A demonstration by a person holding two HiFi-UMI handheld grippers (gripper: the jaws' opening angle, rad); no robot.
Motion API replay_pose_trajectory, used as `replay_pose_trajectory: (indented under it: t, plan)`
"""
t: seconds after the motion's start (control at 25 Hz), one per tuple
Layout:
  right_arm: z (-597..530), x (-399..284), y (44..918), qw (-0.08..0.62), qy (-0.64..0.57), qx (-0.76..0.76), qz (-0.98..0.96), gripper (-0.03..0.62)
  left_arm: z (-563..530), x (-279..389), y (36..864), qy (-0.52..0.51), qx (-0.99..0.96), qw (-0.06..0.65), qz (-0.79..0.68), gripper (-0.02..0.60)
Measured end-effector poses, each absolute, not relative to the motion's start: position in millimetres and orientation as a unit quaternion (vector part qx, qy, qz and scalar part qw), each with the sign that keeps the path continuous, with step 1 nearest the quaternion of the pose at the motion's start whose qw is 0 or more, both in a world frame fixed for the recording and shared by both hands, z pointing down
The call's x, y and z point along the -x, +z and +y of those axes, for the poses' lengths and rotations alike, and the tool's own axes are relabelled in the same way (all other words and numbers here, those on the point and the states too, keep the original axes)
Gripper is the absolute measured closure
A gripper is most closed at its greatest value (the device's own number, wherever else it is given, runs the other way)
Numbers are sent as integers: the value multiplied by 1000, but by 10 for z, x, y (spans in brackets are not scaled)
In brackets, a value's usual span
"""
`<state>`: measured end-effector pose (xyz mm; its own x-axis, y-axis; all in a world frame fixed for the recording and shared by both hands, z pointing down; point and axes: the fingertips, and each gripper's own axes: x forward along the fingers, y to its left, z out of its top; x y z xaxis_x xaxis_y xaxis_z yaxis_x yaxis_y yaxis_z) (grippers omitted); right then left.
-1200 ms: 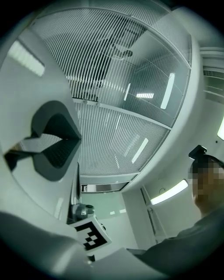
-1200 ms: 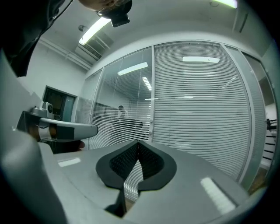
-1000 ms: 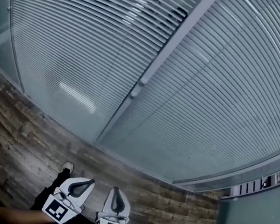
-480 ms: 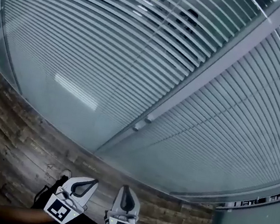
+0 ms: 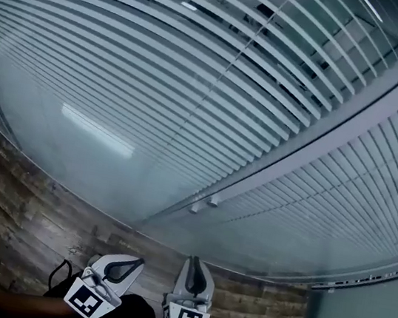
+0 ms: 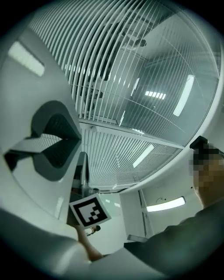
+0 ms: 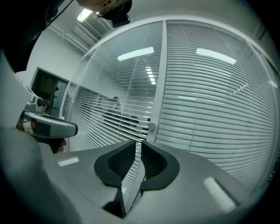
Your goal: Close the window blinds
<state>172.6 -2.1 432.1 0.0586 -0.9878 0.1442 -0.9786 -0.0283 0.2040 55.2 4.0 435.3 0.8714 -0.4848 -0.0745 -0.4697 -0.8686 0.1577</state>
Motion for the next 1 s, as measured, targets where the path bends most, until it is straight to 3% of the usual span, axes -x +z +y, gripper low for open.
replay_pose_trajectory:
  t: [0.32,0.6,1.0]
  plan:
    - [-697,-1990,4205,123,-26,-703,-700,553,-493,-659,4279,-47,-960,51,-271,581]
    - [-1115,-2131,4288,127,-13,-708,-695,494,-675,-462,4429,-37,-951,38,-304,581]
    - [-1365,-2013,4214,265,-123,-691,-661,458,-799,-383,4473,-41,-942,37,-332,581]
